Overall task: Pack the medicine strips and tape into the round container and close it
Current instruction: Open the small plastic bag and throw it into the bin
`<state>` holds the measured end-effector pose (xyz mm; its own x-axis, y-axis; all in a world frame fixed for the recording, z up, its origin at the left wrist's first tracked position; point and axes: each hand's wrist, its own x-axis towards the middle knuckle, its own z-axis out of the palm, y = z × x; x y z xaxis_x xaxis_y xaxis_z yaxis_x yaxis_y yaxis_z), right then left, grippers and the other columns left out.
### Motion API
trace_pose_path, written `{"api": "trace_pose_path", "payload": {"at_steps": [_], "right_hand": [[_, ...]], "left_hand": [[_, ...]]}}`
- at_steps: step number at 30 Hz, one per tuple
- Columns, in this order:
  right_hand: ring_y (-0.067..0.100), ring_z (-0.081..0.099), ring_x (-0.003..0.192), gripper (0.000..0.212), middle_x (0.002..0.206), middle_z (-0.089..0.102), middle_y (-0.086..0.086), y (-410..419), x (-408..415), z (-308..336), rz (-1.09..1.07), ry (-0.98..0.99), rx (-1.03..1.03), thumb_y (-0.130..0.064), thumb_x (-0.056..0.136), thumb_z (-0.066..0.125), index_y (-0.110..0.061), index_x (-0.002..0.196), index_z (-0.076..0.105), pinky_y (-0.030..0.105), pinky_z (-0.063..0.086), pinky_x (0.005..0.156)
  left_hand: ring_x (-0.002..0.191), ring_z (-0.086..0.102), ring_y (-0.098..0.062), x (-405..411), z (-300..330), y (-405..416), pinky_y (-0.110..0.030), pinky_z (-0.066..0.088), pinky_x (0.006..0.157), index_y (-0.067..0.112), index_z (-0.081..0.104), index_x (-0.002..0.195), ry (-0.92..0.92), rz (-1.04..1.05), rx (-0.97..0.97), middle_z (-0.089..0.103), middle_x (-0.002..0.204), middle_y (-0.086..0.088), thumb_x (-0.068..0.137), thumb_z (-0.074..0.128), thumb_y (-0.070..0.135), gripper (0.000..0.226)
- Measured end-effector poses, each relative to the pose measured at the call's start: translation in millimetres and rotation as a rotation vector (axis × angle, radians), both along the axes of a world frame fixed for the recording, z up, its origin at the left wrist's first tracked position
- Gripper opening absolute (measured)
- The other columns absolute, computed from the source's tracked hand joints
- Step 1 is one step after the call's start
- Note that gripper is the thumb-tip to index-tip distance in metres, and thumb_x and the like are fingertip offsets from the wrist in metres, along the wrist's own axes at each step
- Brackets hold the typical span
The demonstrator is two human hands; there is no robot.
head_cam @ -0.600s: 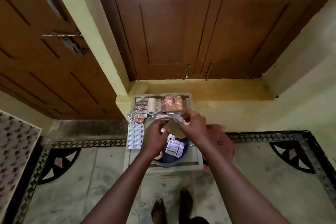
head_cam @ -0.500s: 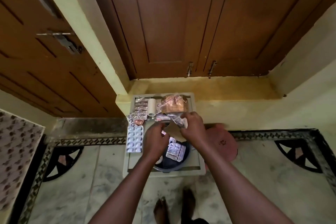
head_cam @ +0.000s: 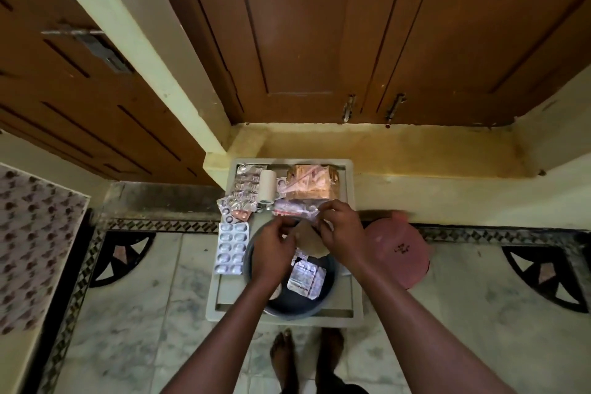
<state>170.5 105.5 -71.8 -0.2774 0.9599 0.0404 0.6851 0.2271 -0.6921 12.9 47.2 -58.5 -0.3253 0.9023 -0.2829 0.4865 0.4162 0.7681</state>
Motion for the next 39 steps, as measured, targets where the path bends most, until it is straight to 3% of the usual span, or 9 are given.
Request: {"api": "trace_pose_path", "payload": {"at_steps": [6,10,12,15,18,23,26,30,39], "right_hand": [[0.017,0.060,0.073,0.012,0.087,0.066,0.003,-12,11,47,-0.290,0.290,0.114,-0.010,0.105,0.050,-0.011,0.103,0.062,0.028,0.044,0.061],[0.009,0.046,0.056,0.013,0.076,0.062,-0.001,-20,23,78,-0.367,0.495,0.045,-0.016,0.108,0.050,-0.018,0.095,0.053,0.031,0.037,0.049],[0.014,0.041,0.053,0.019,0.080,0.069,0.006,-25,27,90,-0.325,0.576,-0.010,-0.016,0.109,0.046,-0.019,0.090,0.047,0.032,0.033,0.048],[0.038,0.056,0.070,0.017,0.087,0.068,0.013,-27,27,98,-0.341,0.643,-0.072,-0.016,0.109,0.045,-0.018,0.092,0.048,0.050,0.050,0.062],[0.036,0.068,0.079,0.008,0.084,0.066,0.018,-28,26,105,-0.412,0.661,-0.115,-0.018,0.106,0.050,-0.019,0.099,0.054,0.058,0.059,0.074],[0.026,0.072,0.068,0.022,0.074,0.071,0.014,-33,30,117,-0.424,0.693,-0.141,-0.005,0.103,0.053,-0.023,0.114,0.061,0.046,0.060,0.063],[0.027,0.075,0.077,0.021,0.084,0.075,0.011,-40,37,118,-0.427,0.713,-0.216,0.002,0.100,0.057,-0.011,0.105,0.073,0.049,0.065,0.073],[0.023,0.077,0.092,0.018,0.097,0.079,0.006,-52,45,121,-0.452,0.763,-0.303,0.004,0.092,0.068,-0.006,0.102,0.078,0.039,0.064,0.084],[0.010,0.064,0.111,0.061,0.124,0.065,-0.001,-71,78,109,-0.422,0.508,-0.334,-0.019,0.085,0.082,-0.030,0.140,0.057,0.029,0.057,0.090]], "left_hand": [[0.087,0.070,-0.008,-9,19,0,-0.041,0.059,0.082,0.021,0.072,0.092,-0.179,0.094,0.040,0.075,0.089,0.008,0.097,0.068,0.010,0.013],[0.095,0.071,-0.026,-6,30,2,-0.052,0.061,0.084,0.021,0.064,0.098,-0.300,0.179,0.138,0.073,0.097,-0.004,0.103,0.060,0.015,0.008],[0.094,0.072,-0.024,1,42,5,-0.043,0.063,0.075,0.024,0.061,0.108,-0.302,0.192,0.196,0.074,0.097,-0.001,0.103,0.058,0.009,0.016],[0.090,0.071,-0.017,10,56,8,-0.038,0.059,0.069,0.029,0.064,0.113,-0.238,0.091,0.276,0.074,0.100,0.002,0.101,0.048,-0.003,0.038],[0.109,0.067,-0.014,20,67,4,-0.035,0.060,0.087,0.022,0.079,0.097,-0.274,0.007,0.245,0.074,0.113,0.000,0.090,0.044,-0.016,0.052],[0.090,0.070,-0.018,33,87,-11,-0.018,0.051,0.059,0.008,0.082,0.095,-0.527,0.038,0.141,0.078,0.104,-0.006,0.096,0.064,0.006,0.018],[0.083,0.073,-0.004,35,96,-20,-0.015,0.053,0.062,0.018,0.082,0.093,-0.533,-0.008,0.159,0.080,0.094,0.005,0.090,0.077,0.021,0.007],[0.092,0.077,-0.009,38,95,-25,-0.027,0.063,0.079,0.013,0.083,0.098,-0.493,-0.141,0.134,0.082,0.097,0.007,0.080,0.088,0.019,0.019],[0.087,0.073,-0.024,52,83,-11,-0.033,0.060,0.076,0.005,0.083,0.092,-0.511,-0.346,0.187,0.074,0.094,-0.015,0.083,0.083,0.007,0.009]]}}
